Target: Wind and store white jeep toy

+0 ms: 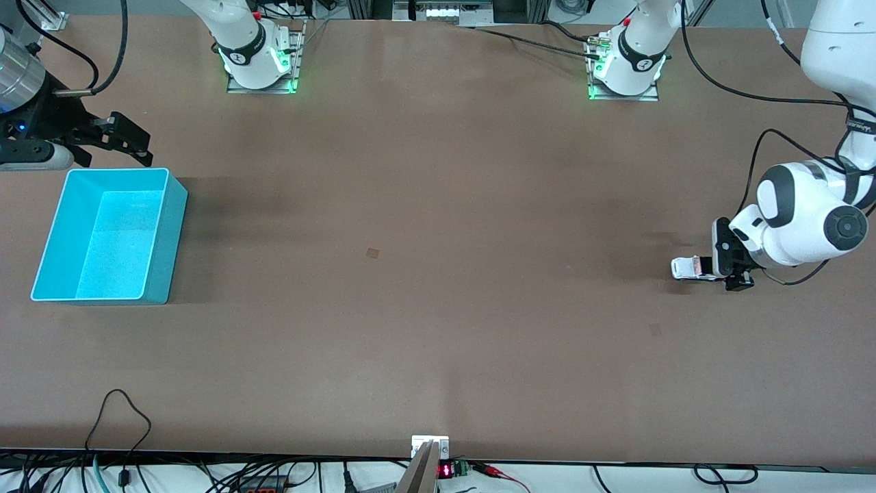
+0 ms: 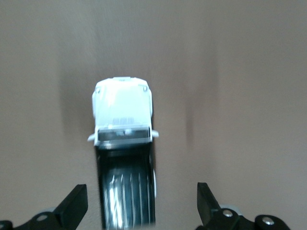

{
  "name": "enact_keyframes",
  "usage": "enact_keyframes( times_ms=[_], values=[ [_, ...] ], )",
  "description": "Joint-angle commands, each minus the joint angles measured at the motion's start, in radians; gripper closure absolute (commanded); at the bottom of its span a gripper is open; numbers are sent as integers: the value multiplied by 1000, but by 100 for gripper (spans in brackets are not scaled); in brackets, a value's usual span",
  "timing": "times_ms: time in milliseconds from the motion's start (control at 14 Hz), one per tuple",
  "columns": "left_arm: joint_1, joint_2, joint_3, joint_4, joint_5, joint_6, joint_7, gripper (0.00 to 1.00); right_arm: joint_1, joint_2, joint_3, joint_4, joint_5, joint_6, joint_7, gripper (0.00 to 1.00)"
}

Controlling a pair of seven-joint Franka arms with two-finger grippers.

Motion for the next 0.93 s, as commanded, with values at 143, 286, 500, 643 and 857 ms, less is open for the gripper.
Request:
enact_keyframes(
  times_ms=[143, 286, 500, 643, 857],
  values=[
    [-26, -16, -21, 166, 19, -265, -143, 0, 6, -17, -5, -8, -1, -10, -9, 0],
    [-54, -14, -21, 232, 19, -382, -249, 0, 6, -17, -5, -8, -1, -10, -9, 0],
    [-83, -42, -21, 272, 18, -506, -428, 0, 6, -17, -4, -8, -1, -10, -9, 0],
    [-88, -68, -34, 278, 11, -543, -555, 0, 6, -17, -5, -10, -1, -10, -9, 0],
    [-89, -108, -76, 304, 13, -636, -796, 0, 6, -17, -5, -10, -1, -10, -9, 0]
  ],
)
